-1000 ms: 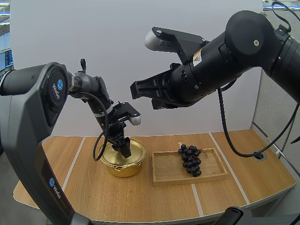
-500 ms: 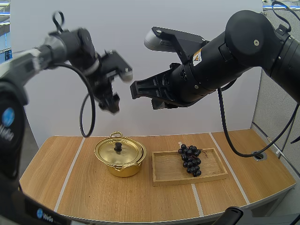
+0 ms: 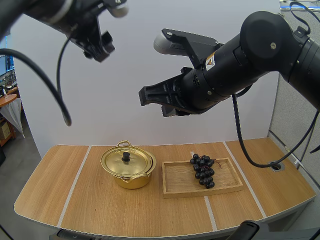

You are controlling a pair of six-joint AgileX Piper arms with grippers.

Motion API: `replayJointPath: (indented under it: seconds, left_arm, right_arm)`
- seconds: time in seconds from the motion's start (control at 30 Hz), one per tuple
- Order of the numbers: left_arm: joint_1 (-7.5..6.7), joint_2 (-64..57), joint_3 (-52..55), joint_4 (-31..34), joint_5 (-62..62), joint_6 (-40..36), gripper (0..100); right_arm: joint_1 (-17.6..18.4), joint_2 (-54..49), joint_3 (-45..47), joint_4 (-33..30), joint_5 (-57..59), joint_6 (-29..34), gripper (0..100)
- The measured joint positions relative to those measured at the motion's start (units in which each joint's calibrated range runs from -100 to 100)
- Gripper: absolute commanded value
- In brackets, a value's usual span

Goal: Open the pot, put the pineapple inside, and close it

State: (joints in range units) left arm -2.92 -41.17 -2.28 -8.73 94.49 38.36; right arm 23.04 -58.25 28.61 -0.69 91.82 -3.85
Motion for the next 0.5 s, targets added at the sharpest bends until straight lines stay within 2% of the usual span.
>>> replayJointPath:
  seconds: [0.27,0.5]
  left_arm:
    - [0.00,-1.62,-0.99,0.00,3.15,0.00,100]
    - [0.00,5.70,-1.09,0.00,4.91,-1.25,100]
  right_arm:
    - [0.00,0.00,0.00,0.00,0.00,0.00,0]
    - [0.00,0.00,0.00,0.00,0.00,0.00,0]
